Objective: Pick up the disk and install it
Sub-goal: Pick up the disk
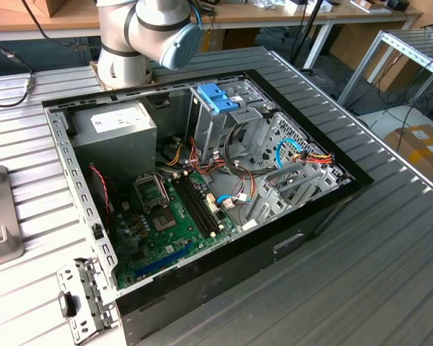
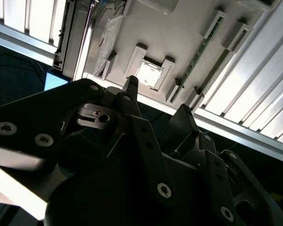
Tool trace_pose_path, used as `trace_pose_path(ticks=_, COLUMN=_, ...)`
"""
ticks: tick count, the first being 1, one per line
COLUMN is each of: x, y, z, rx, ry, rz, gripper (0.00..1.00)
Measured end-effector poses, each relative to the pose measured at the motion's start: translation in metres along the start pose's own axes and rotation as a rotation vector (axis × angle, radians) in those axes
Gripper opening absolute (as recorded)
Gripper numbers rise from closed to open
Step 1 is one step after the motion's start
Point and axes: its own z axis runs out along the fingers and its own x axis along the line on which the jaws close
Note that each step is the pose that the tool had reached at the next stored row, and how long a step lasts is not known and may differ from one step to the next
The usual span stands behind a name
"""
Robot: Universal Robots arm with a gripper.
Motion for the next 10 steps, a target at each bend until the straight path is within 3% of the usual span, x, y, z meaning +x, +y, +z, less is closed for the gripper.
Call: trace_pose_path(ticks=10, x=-0.0019, y=0.0009, z=0.0017, rx=-0.0002, ry=-0.0008, rz=0.000, gripper=0.54)
